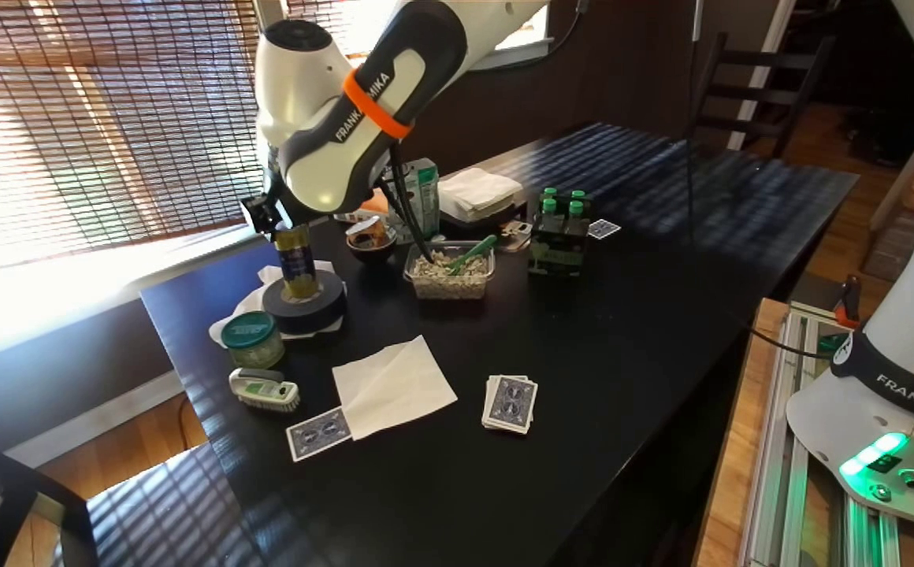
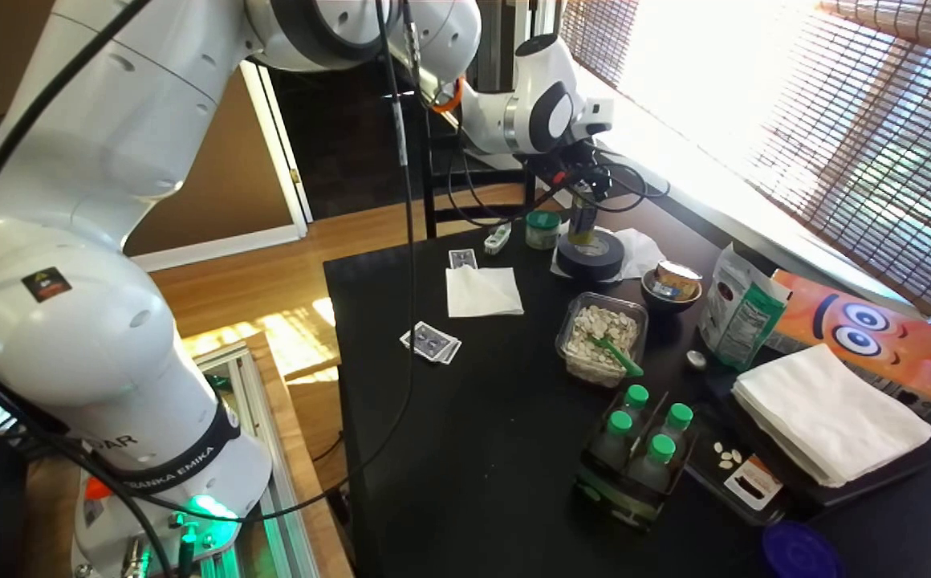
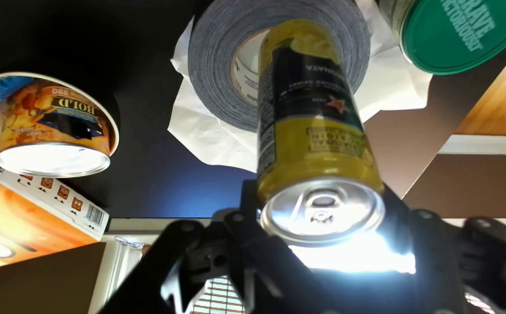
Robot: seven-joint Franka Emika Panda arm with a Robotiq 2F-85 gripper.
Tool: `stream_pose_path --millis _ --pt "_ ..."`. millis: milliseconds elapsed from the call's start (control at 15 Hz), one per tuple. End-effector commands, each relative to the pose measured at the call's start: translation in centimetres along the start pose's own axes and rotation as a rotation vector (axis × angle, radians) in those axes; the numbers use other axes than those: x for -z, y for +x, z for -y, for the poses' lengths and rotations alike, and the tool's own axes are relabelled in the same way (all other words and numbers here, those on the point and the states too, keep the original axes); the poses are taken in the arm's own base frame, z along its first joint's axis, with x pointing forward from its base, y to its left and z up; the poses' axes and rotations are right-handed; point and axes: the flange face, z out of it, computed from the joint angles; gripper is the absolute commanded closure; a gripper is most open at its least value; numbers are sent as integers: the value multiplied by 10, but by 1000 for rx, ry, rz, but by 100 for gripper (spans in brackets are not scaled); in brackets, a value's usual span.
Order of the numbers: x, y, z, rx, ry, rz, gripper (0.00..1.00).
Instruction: Put the yellow can in the hole of the masking tape
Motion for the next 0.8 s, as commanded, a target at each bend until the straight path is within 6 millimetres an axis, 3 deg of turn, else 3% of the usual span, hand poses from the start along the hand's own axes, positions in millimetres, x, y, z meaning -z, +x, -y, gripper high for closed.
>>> stream_pose_path --millis 0,733 --pt "10 0 5 -19 -7 -65 62" --pt "-14 -17 29 -32 -71 -131 62"
